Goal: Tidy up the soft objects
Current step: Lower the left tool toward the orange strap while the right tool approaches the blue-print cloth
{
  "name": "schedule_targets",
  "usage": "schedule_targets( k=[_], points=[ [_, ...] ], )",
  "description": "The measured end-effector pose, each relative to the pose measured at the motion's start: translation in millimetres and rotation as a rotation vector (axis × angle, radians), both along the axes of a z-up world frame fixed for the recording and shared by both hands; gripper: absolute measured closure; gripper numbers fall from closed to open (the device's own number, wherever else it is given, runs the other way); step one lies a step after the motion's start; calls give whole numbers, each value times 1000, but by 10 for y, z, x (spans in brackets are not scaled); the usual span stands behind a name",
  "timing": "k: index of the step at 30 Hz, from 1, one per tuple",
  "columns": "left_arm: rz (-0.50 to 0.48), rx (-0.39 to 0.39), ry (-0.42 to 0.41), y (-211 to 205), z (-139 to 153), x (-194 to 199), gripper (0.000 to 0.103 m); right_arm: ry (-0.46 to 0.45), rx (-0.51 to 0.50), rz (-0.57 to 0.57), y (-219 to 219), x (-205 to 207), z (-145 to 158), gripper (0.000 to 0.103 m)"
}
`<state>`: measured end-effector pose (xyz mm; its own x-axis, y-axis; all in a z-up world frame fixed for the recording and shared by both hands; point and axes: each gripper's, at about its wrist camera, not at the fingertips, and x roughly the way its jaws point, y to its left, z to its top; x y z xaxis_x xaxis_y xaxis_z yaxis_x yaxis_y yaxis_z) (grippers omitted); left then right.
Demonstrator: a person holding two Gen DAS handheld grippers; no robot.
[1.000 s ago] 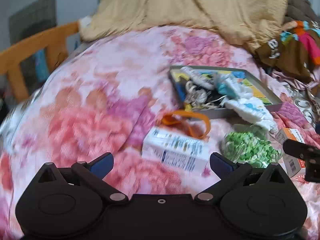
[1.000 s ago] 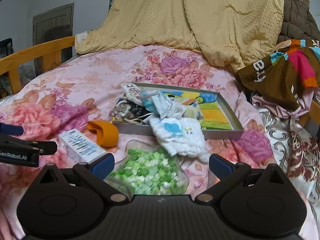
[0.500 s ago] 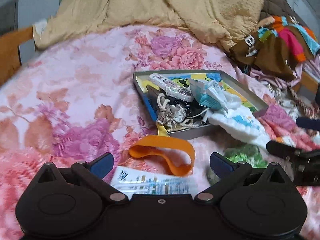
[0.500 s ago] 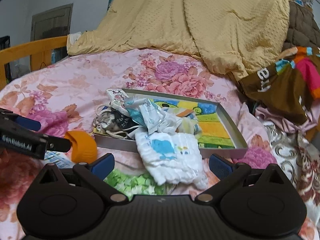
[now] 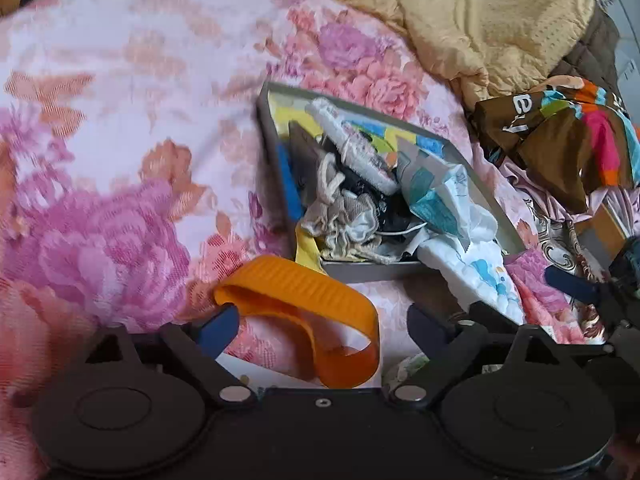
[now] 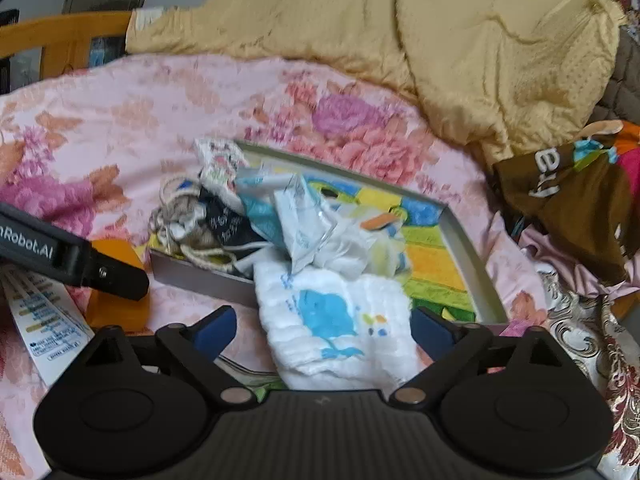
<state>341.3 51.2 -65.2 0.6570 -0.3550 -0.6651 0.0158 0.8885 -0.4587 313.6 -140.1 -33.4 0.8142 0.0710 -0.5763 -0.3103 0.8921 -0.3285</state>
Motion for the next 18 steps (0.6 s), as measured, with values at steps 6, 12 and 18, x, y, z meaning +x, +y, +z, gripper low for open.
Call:
schedule_targets(
  k=[6, 12, 18],
  points=[
    [16, -29, 20, 32, -39, 17, 28, 39, -43, -16, 62, 100, -104, 17],
    [13, -17, 0, 21, -66, 46, 33, 42, -71, -52, 119, 182, -127, 19],
    [2, 2, -21, 23, -96, 69, 37, 58, -55, -57, 152, 258, -150, 30]
  ],
)
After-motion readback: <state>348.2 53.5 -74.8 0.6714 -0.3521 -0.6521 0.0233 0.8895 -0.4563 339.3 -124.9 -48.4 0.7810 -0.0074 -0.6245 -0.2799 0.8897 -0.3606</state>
